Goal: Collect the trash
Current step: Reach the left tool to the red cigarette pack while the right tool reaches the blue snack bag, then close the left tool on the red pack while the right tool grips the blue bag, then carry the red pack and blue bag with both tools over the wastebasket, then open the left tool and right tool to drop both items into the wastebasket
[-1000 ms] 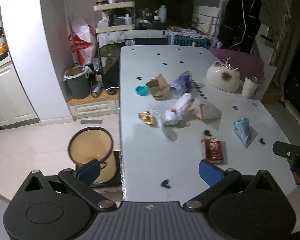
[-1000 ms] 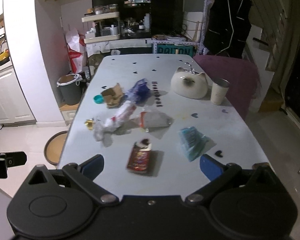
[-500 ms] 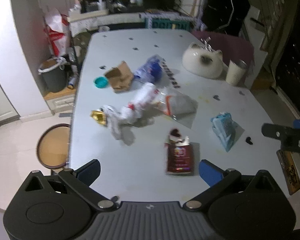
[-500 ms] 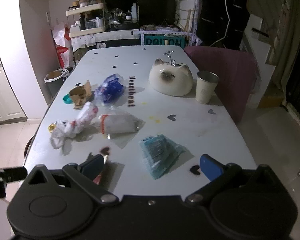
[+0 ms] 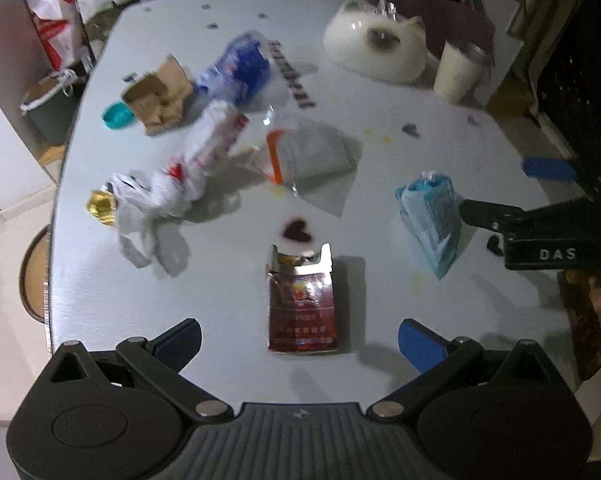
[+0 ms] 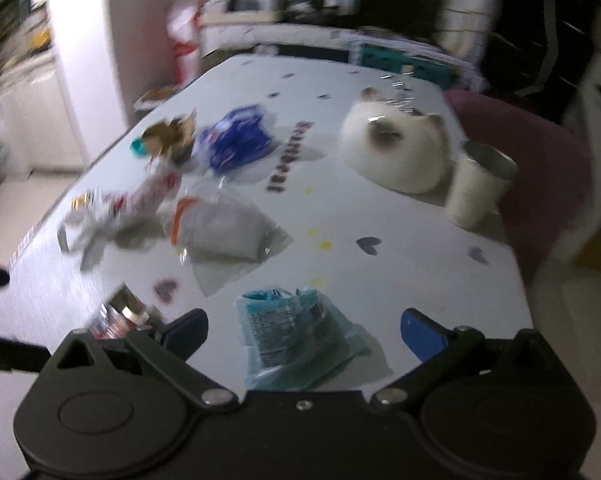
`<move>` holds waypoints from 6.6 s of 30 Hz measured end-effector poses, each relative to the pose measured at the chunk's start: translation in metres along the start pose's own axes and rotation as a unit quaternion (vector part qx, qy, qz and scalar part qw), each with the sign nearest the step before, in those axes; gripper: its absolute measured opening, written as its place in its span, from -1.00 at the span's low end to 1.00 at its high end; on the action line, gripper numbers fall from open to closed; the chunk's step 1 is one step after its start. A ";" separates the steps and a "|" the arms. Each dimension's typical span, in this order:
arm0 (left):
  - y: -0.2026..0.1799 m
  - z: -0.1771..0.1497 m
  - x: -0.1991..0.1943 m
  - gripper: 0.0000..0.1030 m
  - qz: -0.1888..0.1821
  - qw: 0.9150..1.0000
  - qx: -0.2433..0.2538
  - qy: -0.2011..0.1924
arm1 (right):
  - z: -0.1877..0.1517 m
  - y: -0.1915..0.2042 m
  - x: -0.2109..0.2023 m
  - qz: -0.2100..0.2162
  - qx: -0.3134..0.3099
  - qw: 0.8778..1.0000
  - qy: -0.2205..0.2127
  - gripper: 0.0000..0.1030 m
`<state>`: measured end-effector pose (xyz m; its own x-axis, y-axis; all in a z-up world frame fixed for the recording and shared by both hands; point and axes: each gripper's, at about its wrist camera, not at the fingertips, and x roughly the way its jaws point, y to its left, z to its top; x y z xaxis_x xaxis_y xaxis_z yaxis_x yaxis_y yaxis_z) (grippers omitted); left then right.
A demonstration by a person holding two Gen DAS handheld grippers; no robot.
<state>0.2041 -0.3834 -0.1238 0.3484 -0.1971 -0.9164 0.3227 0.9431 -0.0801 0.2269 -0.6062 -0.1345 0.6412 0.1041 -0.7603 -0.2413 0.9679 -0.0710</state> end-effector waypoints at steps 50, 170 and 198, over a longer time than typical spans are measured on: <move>0.014 -0.004 0.061 0.08 -0.001 0.997 -0.073 0.033 | -0.045 0.026 0.014 0.044 0.158 0.984 0.072 0.37; 0.577 0.026 0.225 0.50 0.009 0.975 -0.179 0.133 | 0.194 0.449 0.408 0.100 0.203 0.950 0.214 0.41; 0.580 0.008 0.220 0.96 0.030 0.973 -0.169 0.157 | 0.176 0.458 0.403 0.066 0.159 0.959 0.227 1.00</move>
<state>0.4749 0.1182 -0.3685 0.0547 -0.0983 -0.9937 -0.0159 0.9949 -0.0993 0.5031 -0.0805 -0.3592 0.2202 0.1897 -0.9568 -0.0176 0.9815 0.1906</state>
